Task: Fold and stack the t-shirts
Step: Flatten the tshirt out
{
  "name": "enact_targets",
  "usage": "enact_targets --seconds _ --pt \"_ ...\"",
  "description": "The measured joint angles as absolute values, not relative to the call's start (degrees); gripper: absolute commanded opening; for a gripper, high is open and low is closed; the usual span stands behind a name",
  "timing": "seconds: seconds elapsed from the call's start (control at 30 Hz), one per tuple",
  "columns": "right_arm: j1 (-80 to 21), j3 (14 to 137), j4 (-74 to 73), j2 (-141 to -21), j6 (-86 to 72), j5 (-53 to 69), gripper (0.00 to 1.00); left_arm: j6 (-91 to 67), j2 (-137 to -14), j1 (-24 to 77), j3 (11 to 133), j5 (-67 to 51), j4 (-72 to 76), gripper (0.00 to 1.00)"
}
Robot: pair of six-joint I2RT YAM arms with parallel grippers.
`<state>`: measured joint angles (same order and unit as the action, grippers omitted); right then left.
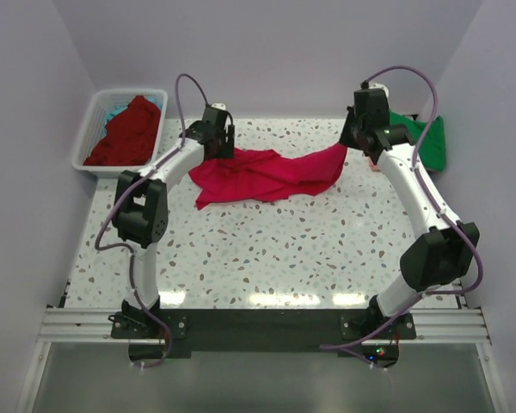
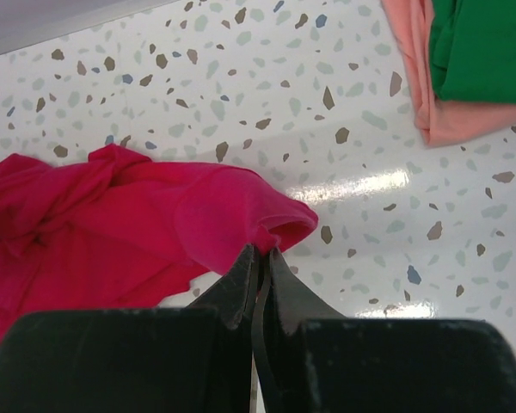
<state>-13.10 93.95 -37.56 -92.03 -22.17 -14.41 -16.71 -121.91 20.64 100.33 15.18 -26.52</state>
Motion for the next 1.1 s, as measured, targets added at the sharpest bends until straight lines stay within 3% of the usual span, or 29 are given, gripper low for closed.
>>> enact_targets --seconds 0.17,0.3,0.47,0.7,0.9,1.1 --pt "-13.1 94.0 -37.5 -94.6 -22.7 -14.0 0.0 -17.0 -112.1 20.1 94.3 17.0 -26.2 0.75" --pt "-13.1 94.0 -37.5 -95.7 -23.2 -13.6 0.0 -18.9 -102.7 19.3 87.1 17.0 -24.9 0.57" --pt "-13.1 94.0 -37.4 -96.5 -23.6 -12.6 0.0 -23.7 -88.5 15.1 67.9 11.6 -20.5 0.45" --pt "-13.1 94.4 -37.5 -98.4 -23.6 -12.0 0.0 -29.8 -80.6 10.5 47.1 -2.9 -10.2 0.44" --pt "-13.1 94.6 -37.5 -98.4 -23.6 -11.3 0.0 -34.1 -80.7 7.4 37.5 -12.7 2.7 0.44" --pt "-13.1 94.6 -37.7 -98.4 -23.4 -11.0 0.0 -35.6 -81.9 6.4 34.7 -14.4 8.3 0.44"
